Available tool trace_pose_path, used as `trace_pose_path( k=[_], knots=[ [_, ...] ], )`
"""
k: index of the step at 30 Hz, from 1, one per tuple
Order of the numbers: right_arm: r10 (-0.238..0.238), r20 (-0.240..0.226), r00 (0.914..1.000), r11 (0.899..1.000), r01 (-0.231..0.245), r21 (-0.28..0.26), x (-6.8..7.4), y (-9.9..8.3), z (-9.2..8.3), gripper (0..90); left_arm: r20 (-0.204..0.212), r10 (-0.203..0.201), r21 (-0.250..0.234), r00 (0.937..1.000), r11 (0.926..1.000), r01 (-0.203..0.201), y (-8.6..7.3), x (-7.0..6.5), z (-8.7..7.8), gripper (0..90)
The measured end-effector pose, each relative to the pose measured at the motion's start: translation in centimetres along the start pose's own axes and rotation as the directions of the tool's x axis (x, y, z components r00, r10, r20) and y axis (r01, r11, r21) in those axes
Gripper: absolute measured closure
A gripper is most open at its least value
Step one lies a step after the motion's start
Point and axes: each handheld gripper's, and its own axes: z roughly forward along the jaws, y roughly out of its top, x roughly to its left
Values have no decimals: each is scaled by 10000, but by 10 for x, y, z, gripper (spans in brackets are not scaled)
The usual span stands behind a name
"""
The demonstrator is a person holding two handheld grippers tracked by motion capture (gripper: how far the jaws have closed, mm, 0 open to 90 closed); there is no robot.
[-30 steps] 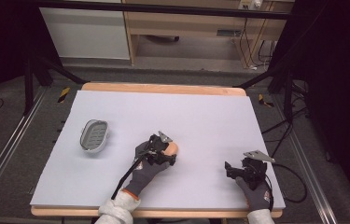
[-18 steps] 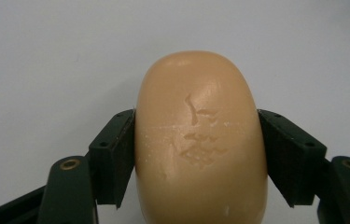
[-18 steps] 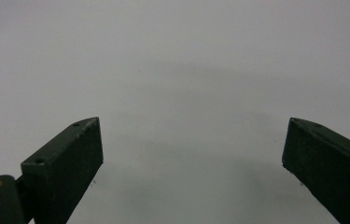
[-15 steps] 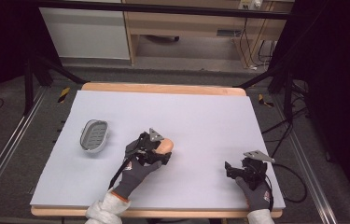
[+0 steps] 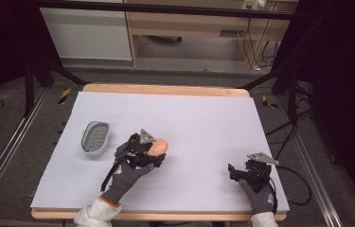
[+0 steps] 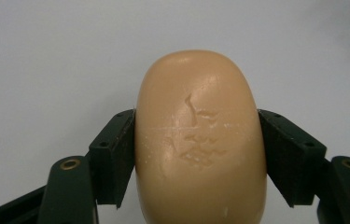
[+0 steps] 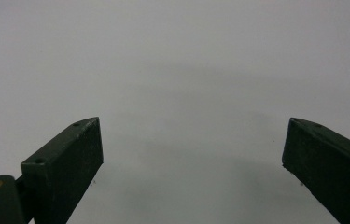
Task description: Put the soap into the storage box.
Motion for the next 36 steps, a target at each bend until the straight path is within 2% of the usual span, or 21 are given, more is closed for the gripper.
trace_pose_path(
  k=[7,13,21,22,32,33,36],
  knots=[
    [-35,15,10000,10000,35,-5,0,0,0,55,-51,-114,-36,9999,9999,113,-11,8,-13,310],
    [-69,36,10000,10000,69,12,0,0,0,54,-117,-424,-256,9990,9988,421,-18,18,-23,311],
    [-106,-48,9999,9999,106,13,1,0,0,54,-141,-669,-403,9977,9970,662,-20,27,-35,311],
    [-145,-21,9999,9999,145,-3,1,0,0,55,-155,-806,-501,9966,9956,798,-20,31,-37,311],
    [-240,-85,9997,9997,240,-10,2,0,1,54,-505,-1166,-725,9919,9910,1128,-19,53,-49,312],
    [-225,-82,9997,9997,225,-3,2,0,1,54,-555,-1235,-821,9908,9895,1188,-18,59,-53,312],
    [-185,-78,9998,9998,186,27,3,0,1,54,-585,-1368,-934,9889,9870,1310,-17,63,-57,312]
  ],
)
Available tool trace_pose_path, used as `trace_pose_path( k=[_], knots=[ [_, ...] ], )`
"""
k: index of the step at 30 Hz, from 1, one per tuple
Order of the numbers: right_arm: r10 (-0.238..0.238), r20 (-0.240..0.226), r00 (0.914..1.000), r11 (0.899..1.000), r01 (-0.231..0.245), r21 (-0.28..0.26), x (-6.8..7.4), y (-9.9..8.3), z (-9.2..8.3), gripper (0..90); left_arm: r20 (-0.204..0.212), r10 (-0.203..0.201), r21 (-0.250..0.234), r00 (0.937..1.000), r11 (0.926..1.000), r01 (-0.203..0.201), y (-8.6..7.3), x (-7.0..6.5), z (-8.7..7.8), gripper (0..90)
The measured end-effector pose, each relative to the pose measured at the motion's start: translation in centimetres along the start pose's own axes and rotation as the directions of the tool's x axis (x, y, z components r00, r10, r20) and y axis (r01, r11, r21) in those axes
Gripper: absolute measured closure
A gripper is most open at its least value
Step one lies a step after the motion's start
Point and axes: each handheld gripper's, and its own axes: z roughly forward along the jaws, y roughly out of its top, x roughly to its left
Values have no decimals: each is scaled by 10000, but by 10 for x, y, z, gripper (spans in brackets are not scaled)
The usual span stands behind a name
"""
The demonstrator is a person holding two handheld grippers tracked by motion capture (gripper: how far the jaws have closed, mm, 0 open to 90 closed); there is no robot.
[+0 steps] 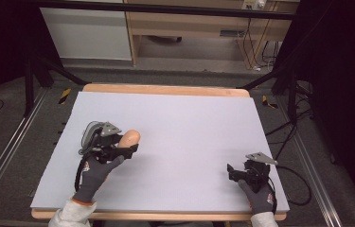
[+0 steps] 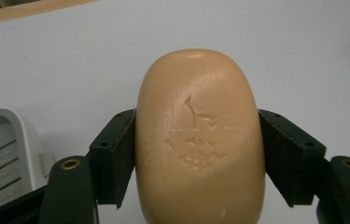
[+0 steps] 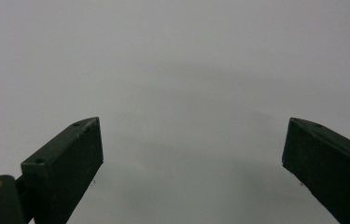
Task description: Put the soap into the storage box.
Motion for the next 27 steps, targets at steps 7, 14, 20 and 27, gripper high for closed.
trace_pose_path(
  k=[7,14,20,27],
  knots=[
    [-48,-2,10000,10000,48,-1,0,0,0,54,-212,-361,-261,9991,9990,356,3,19,-10,312],
    [-30,-23,10000,10000,30,11,0,0,1,54,-434,-610,-169,9972,9980,603,2,35,-10,313],
    [-41,-38,10000,10000,41,45,2,0,2,54,-745,-818,-139,9939,9966,810,0,47,-7,313],
    [-98,-66,9999,9999,99,71,3,1,2,54,-1093,-1225,-101,9864,9925,1221,-4,67,-4,313]
  ],
)
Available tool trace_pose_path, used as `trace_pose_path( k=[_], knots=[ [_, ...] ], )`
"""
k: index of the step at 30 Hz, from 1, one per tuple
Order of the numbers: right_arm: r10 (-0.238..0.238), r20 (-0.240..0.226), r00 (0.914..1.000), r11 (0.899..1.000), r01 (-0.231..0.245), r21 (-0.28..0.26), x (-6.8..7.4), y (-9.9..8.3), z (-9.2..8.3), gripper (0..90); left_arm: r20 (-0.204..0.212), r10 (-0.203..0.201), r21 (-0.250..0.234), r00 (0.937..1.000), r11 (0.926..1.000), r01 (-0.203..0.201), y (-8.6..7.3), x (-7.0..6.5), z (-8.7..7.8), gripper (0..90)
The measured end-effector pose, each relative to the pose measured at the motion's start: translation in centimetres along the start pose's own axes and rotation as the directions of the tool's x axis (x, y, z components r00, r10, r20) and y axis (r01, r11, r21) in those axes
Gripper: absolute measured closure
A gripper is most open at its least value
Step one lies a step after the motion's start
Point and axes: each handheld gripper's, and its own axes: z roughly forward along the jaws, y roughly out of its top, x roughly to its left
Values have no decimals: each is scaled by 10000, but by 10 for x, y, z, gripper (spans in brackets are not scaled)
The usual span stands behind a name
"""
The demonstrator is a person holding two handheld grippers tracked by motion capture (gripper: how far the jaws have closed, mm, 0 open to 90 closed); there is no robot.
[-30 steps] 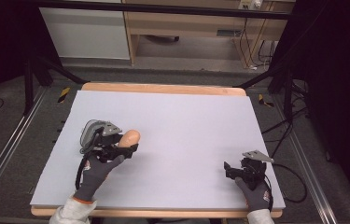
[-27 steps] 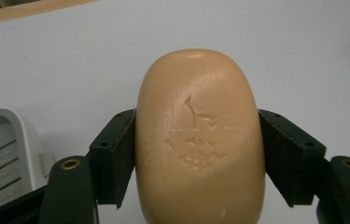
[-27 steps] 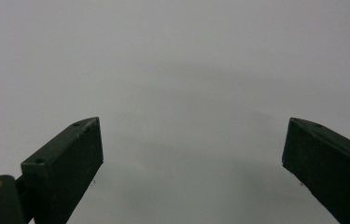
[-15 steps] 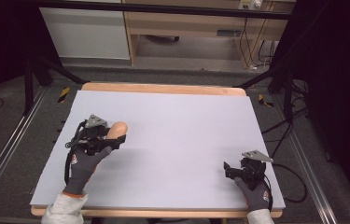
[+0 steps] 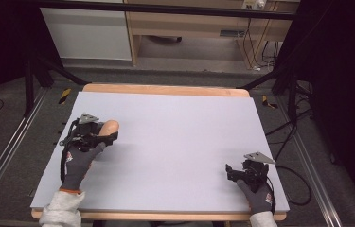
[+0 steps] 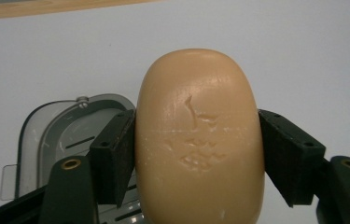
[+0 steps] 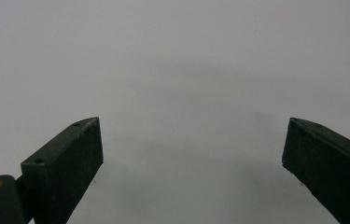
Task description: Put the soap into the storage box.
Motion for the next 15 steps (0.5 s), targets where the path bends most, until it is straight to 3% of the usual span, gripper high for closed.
trace_pose_path(
  k=[15],
  knots=[
    [-56,44,10000,10000,56,-1,0,1,1,54,-516,-414,58,9978,9991,417,-4,26,3,314]
  ],
)
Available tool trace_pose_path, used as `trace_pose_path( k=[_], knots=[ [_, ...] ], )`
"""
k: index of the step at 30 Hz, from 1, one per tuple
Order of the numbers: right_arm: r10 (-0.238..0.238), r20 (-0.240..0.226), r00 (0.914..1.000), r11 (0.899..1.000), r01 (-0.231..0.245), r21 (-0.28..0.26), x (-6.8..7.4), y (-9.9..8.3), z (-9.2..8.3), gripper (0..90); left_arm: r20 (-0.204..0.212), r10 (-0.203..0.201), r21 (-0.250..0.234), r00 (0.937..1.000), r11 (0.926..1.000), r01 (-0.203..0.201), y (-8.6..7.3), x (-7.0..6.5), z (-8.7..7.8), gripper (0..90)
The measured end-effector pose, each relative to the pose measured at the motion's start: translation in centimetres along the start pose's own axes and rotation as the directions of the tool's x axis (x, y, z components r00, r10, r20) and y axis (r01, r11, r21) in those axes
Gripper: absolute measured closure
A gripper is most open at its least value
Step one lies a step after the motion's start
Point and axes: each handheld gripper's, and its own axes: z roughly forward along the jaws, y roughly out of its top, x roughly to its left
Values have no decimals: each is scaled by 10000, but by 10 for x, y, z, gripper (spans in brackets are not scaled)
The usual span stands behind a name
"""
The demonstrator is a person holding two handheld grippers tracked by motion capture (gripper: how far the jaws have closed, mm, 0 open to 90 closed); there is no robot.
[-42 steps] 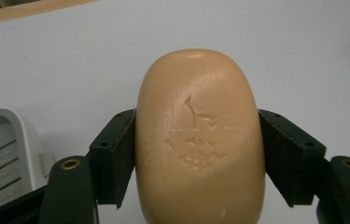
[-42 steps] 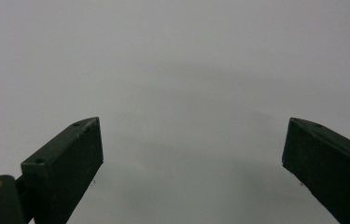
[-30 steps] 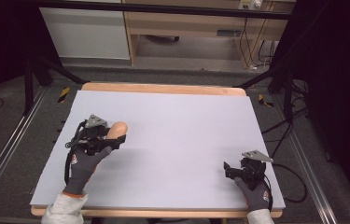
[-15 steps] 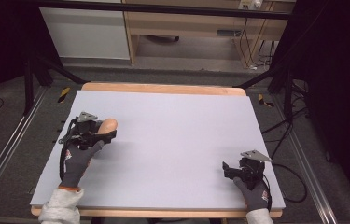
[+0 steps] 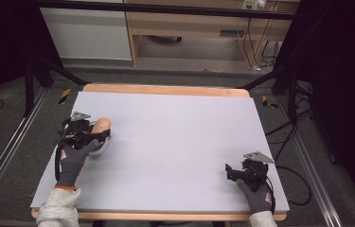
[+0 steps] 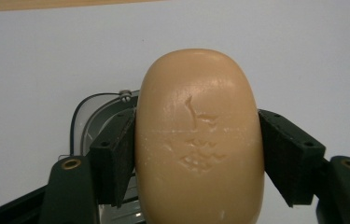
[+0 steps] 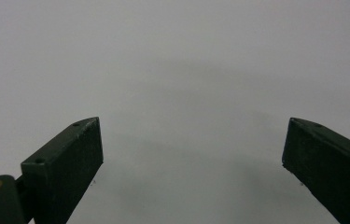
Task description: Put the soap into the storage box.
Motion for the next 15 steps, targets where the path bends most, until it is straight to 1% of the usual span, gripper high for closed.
trace_pose_path(
  k=[3,6,7,11,15],
  knots=[
    [-24,18,10000,10000,24,2,0,0,0,54,-104,-28,69,9999,10000,29,-1,3,1,314],
    [-20,23,10000,10000,20,3,0,0,0,54,-226,-179,80,9996,9998,181,-4,8,4,314],
    [-23,20,10000,10000,23,6,0,0,0,54,-250,-163,139,9996,9998,166,-4,9,4,314],
    [-37,33,10000,10000,37,21,0,0,0,54,-286,-193,233,9994,9995,200,-6,11,6,314],
    [18,28,10000,10000,-18,42,1,0,0,54,-420,-189,319,9989,9993,202,-8,12,8,314]
  ],
)
